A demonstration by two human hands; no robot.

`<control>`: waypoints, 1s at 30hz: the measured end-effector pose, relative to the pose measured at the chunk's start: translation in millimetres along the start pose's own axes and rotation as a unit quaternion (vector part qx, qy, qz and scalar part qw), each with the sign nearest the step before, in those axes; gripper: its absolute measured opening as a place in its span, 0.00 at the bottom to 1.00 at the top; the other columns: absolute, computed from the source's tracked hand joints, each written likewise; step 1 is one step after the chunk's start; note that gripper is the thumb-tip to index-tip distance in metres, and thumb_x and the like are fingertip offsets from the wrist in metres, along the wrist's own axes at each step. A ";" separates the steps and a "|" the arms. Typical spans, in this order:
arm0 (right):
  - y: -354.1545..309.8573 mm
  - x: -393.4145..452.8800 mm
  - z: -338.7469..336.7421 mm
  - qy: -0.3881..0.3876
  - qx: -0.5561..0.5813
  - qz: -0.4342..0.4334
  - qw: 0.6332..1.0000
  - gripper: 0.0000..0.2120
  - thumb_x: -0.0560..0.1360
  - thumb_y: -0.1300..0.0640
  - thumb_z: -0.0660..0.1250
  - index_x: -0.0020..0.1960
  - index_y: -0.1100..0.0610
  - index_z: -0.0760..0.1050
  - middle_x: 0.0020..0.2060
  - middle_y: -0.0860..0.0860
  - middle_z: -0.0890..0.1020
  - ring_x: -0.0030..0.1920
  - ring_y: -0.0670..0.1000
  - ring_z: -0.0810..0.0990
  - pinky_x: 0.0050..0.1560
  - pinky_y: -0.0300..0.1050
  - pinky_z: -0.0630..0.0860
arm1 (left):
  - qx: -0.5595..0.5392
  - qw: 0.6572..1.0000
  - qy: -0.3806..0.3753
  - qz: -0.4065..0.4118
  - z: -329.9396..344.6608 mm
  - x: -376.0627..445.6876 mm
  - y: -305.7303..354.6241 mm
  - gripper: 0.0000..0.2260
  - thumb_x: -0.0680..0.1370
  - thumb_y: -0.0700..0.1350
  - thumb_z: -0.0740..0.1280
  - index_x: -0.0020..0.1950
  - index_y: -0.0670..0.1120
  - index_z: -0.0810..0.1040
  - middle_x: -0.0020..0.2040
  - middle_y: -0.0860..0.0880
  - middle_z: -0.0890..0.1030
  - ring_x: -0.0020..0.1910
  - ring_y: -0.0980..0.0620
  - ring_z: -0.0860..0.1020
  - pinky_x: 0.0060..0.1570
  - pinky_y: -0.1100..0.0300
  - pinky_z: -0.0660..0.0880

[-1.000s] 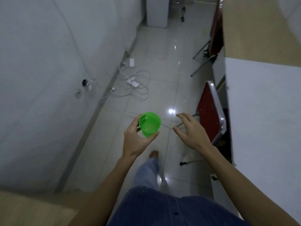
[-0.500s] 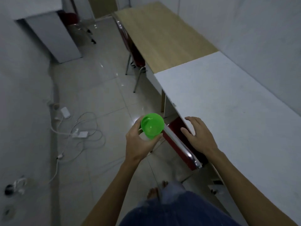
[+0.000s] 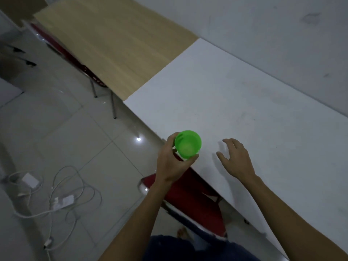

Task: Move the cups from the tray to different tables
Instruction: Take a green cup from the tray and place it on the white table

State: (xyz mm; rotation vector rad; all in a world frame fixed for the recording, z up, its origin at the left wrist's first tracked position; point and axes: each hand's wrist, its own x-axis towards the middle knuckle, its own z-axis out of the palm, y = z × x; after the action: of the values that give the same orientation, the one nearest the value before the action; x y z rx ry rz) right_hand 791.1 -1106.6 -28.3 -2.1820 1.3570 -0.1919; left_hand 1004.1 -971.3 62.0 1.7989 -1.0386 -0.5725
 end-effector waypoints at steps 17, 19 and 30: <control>53.9 48.5 43.7 0.045 -0.130 0.091 0.986 0.39 0.82 0.37 0.57 0.84 0.56 0.49 0.84 0.57 0.49 0.84 0.58 0.45 0.82 0.63 0.45 | 0.018 0.995 -0.097 -0.027 120.8 102.1 -42.4 0.33 0.70 0.49 0.83 0.71 0.47 0.73 0.65 0.54 0.80 0.64 0.54 0.79 0.59 0.50 0.81; 52.5 49.9 42.3 0.046 -0.129 0.096 0.986 0.39 0.81 0.37 0.57 0.84 0.56 0.50 0.84 0.57 0.50 0.84 0.58 0.46 0.82 0.63 0.45 | 0.015 0.995 -0.094 -0.038 126.3 105.0 -41.4 0.33 0.69 0.48 0.83 0.70 0.48 0.73 0.64 0.56 0.79 0.63 0.57 0.78 0.59 0.51 0.81; 54.1 51.4 44.6 0.055 -0.130 0.097 0.985 0.40 0.81 0.36 0.58 0.84 0.56 0.52 0.84 0.57 0.51 0.84 0.58 0.46 0.82 0.63 0.46 | 0.012 0.994 -0.103 -0.046 142.2 110.4 -39.9 0.34 0.70 0.49 0.83 0.72 0.48 0.72 0.64 0.57 0.78 0.64 0.59 0.77 0.60 0.52 0.81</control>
State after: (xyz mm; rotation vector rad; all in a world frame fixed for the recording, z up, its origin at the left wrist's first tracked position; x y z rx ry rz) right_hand 791.1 -1151.9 -102.5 -2.2561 1.7302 -0.0652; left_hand 972.6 -1127.9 -30.1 1.8436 -1.1088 -0.8195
